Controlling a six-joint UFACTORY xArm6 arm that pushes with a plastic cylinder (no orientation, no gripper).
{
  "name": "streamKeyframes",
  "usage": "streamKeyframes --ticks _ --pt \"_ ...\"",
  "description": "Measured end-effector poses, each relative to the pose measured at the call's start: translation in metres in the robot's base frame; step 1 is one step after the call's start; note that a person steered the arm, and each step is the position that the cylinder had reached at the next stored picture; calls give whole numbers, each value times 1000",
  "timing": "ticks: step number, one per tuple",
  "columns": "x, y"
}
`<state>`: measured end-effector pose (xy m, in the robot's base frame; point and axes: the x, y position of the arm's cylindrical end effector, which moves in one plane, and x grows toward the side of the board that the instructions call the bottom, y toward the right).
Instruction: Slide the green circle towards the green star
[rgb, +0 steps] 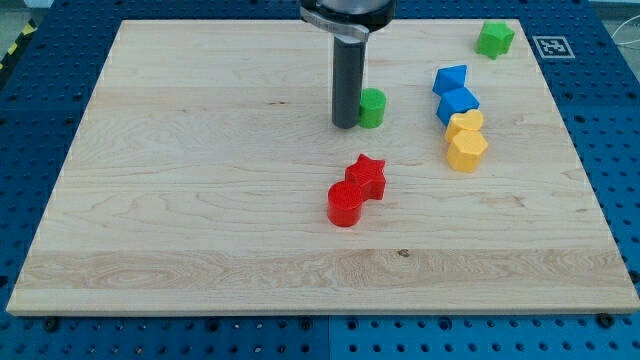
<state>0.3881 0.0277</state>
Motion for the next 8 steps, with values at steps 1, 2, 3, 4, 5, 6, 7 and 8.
streamKeyframes --ticks 1,2,3,4,5,6,7,8 --pt "-10 2" --pt "-10 2" --pt "-6 -7" --pt "6 -15" --pt "21 -15" --pt "27 -12" --pt "26 -10" --pt "-1 -10"
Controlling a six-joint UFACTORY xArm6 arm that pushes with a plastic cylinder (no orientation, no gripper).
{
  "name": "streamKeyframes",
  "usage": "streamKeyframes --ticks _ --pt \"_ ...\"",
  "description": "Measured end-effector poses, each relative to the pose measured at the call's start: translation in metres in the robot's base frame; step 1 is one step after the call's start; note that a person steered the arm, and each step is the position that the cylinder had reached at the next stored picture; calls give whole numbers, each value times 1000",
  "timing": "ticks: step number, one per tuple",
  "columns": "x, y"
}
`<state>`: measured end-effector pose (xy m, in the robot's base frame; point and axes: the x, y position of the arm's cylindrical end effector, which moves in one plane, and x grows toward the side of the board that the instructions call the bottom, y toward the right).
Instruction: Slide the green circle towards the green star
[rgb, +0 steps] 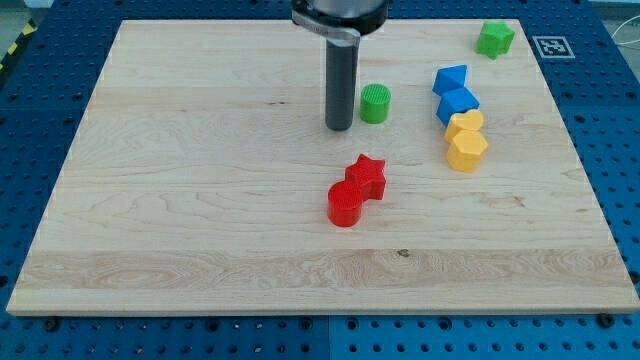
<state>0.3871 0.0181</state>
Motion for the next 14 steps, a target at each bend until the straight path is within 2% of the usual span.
streamKeyframes --ticks 1,2,4,8,9,12,14 --pt "-27 2" --pt "-26 4" --pt "-9 14" --pt "25 87" --pt "10 91" --pt "-70 72" --pt "-75 65"
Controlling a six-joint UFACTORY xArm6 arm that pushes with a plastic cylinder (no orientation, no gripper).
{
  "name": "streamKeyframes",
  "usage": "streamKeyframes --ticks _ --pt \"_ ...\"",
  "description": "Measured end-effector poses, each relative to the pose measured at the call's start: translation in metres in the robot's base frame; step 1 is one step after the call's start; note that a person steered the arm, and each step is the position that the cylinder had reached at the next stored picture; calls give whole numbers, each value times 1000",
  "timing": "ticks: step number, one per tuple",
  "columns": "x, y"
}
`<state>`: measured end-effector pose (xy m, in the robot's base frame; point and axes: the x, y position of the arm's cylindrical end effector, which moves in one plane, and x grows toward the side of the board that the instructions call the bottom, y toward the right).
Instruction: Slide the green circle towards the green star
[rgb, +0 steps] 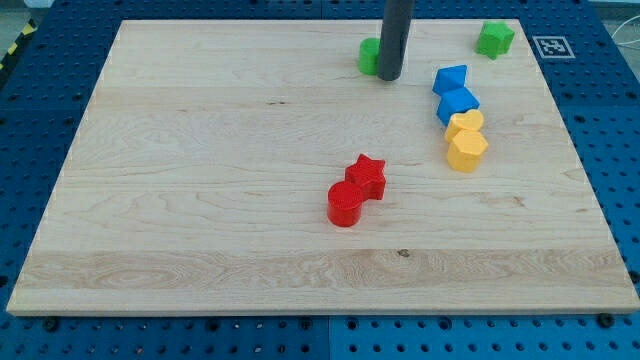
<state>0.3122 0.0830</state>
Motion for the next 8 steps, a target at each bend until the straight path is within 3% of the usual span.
streamKeyframes --ticks 2,4,6,8 --pt "6 -56" --pt "-2 -63" --pt "-17 -41" --pt "-35 22"
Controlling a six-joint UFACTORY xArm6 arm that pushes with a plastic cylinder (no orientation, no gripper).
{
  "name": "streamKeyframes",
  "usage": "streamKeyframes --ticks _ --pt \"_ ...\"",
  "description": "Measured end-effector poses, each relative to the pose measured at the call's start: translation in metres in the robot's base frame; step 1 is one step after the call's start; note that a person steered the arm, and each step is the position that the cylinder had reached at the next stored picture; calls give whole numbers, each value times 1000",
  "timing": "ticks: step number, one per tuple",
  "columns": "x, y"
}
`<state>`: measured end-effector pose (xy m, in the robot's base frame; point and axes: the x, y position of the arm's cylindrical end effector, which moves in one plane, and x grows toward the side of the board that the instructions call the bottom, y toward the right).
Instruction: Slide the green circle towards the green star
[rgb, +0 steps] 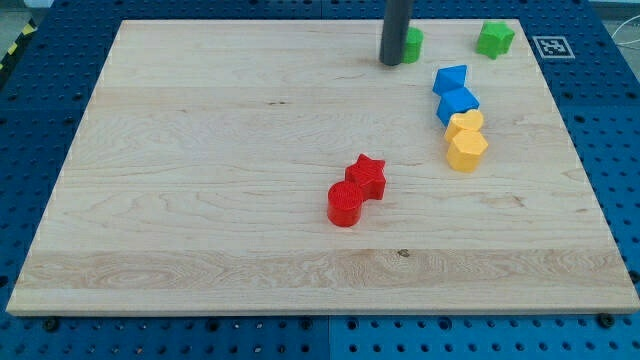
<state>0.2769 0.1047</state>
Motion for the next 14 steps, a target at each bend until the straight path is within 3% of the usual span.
streamKeyframes --ticks 2,4,7,10,14 --pt "0 1" --pt "-14 -36" --pt "-32 43" --pt "6 32" --pt "-13 40"
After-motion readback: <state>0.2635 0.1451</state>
